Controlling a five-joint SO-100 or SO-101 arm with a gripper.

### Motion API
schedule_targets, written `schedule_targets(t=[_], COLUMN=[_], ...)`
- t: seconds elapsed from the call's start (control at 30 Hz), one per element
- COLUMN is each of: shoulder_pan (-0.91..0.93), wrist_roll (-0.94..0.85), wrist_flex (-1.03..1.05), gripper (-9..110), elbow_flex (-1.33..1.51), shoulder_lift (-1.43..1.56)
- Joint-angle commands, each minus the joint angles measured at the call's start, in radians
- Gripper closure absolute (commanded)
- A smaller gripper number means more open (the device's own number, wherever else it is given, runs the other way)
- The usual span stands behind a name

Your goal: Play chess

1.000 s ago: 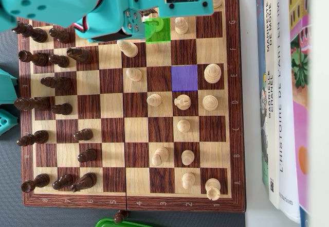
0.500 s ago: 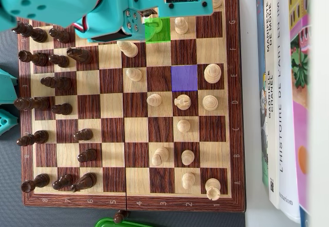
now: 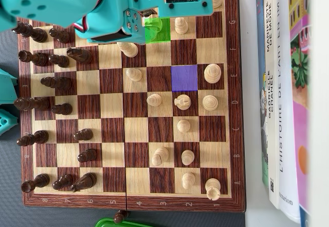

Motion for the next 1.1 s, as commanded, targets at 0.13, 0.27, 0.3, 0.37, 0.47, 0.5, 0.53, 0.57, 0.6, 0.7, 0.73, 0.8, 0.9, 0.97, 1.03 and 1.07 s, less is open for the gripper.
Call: schedule_targets(t=[0.13, 0.27, 0.3, 0.37, 0.47, 0.5, 0.53, 0.57, 0.6, 0.7, 0.73, 0.8, 0.9, 0.97, 1.03, 1.07], shoulder_pan=[-0.012, -0.015, -0.015, -0.015, -0.014, -0.011, -0.009, -0.008, -0.008, -0.006, -0.006, -0.005, -0.002, 0.012, 0.029, 0.038], wrist_roll=[0.008, 0.008, 0.008, 0.008, 0.008, 0.008, 0.008, 0.008, 0.008, 0.008, 0.008, 0.008, 0.008, 0.003, -0.002, -0.003], wrist_flex=[-0.005, -0.005, -0.005, -0.003, -0.003, -0.003, -0.003, -0.003, -0.005, -0.005, -0.005, -0.005, -0.005, -0.006, -0.005, -0.005], gripper=[90, 90, 90, 90, 90, 90, 90, 90, 90, 90, 90, 90, 90, 90, 90, 90], elbow_flex=[-0.015, -0.018, -0.015, -0.003, 0.032, 0.043, 0.052, 0.06, 0.063, 0.061, 0.058, 0.06, 0.063, 0.064, 0.066, 0.066], shoulder_lift=[0.02, 0.021, 0.032, 0.071, 0.127, 0.143, 0.156, 0.167, 0.178, 0.202, 0.215, 0.25, 0.316, 0.36, 0.4, 0.419])
